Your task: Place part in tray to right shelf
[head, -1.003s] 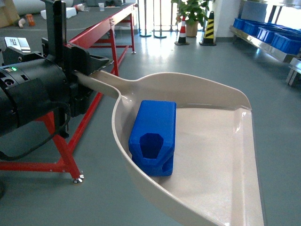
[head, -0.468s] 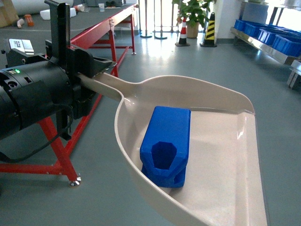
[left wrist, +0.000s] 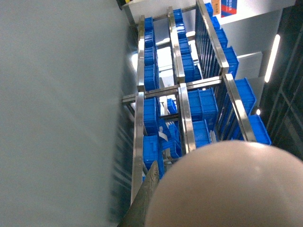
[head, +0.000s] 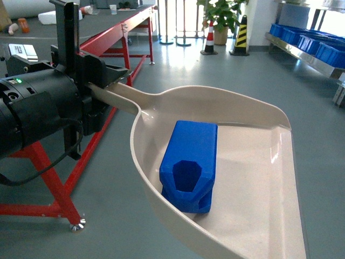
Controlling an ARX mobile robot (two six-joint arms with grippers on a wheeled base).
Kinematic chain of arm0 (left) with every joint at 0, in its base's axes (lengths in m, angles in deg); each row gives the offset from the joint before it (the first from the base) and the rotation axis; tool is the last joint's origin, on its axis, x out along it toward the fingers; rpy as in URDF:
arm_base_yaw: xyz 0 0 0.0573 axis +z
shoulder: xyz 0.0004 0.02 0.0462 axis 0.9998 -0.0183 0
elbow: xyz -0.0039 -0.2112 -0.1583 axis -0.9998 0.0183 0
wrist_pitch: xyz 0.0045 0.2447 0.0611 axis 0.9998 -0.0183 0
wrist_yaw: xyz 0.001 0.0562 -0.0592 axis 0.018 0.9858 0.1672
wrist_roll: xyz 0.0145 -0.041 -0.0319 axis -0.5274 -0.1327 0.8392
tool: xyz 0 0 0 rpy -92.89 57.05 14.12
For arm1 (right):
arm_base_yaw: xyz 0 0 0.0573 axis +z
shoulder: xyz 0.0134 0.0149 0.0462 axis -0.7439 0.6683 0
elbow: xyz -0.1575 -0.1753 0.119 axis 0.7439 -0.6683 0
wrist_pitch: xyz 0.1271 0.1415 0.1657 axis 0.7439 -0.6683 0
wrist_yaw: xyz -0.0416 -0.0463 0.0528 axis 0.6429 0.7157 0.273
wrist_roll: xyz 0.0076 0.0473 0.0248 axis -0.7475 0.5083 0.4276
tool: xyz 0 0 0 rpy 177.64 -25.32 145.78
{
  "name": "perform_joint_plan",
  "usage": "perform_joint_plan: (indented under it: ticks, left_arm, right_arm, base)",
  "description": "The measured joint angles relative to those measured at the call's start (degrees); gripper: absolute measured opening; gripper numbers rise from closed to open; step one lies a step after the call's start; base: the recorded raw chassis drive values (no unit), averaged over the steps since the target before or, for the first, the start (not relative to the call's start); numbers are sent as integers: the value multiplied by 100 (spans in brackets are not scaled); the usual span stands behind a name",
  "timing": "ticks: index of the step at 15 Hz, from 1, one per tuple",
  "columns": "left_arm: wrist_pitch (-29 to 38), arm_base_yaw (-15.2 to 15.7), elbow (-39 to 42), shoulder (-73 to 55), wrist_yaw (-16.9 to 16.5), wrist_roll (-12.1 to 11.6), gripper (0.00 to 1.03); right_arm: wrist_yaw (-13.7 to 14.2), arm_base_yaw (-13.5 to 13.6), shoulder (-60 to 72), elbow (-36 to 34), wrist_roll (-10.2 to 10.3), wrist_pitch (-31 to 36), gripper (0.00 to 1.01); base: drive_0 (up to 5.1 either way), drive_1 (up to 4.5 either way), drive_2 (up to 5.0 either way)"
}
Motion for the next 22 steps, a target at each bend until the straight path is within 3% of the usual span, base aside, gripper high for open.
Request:
perform_joint_plan:
  ticks: [22]
  left_arm:
    - [22,0,0,2,4,-2,13]
  right_arm:
    - [-4,0,0,0,-2,4,98]
  base:
    - [-1,416,-419]
